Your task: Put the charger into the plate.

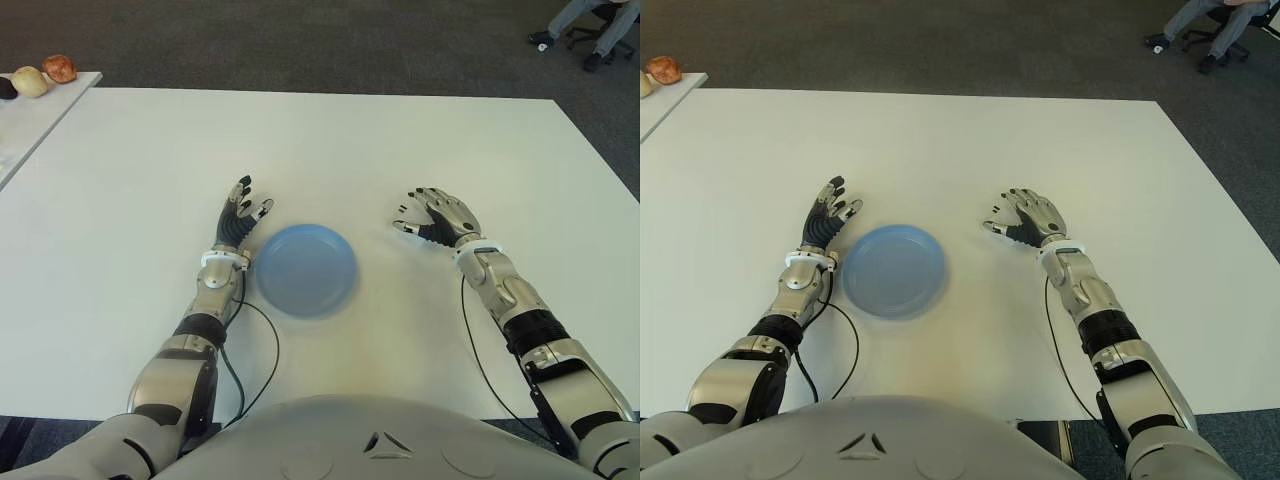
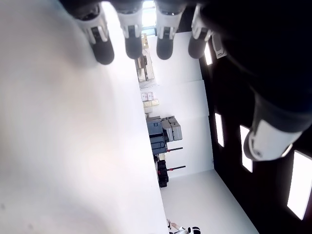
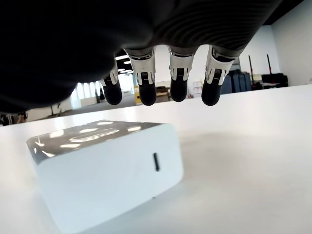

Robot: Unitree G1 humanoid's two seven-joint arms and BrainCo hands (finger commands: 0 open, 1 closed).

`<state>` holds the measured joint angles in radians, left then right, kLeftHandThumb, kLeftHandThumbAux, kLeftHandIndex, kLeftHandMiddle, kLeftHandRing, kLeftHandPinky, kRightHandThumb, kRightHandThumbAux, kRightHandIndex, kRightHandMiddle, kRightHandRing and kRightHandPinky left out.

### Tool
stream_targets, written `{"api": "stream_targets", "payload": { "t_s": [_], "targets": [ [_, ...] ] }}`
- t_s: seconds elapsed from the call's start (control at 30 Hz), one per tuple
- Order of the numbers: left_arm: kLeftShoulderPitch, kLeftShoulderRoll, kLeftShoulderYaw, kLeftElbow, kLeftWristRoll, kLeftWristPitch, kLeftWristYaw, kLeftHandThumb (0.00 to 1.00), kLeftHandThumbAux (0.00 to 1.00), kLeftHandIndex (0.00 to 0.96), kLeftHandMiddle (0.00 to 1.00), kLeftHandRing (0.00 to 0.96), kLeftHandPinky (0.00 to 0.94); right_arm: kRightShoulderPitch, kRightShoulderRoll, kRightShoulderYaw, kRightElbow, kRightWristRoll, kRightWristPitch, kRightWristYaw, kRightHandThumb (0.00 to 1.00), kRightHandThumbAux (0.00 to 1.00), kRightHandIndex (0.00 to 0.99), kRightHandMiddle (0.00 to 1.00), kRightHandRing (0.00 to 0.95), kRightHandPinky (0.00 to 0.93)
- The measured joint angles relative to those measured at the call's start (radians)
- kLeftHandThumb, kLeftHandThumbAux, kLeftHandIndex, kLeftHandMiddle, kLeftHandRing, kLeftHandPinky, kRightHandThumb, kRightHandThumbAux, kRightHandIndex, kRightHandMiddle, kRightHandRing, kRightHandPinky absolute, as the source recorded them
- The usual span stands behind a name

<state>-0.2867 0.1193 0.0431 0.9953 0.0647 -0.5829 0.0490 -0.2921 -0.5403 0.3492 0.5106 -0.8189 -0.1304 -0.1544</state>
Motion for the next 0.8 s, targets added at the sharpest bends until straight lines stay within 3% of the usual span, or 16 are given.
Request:
{"api": "stream_targets", "payload": {
  "t_s": [0.33, 0.8],
  "targets": [
    [0.007, -0.006, -0.019, -0.015, 0.008, 0.005, 0.024, 0.0, 0.599, 0.0, 0.0, 0.0, 0.014, -0.043, 0.056, 0.023, 0.057, 0.01, 0.009, 0.016, 0.323, 0.098, 0.0, 0.0, 0.0, 0.0],
    [0.023, -0.013, -0.021, -0.043, 0.009, 0.008, 0.031, 0.0, 0.589, 0.0, 0.0, 0.0, 0.018, -0.053, 0.067, 0.034, 0.071, 0.028, 0.015, 0.048, 0.327, 0.108, 0.0, 0.0, 0.0, 0.0]
  ]
}}
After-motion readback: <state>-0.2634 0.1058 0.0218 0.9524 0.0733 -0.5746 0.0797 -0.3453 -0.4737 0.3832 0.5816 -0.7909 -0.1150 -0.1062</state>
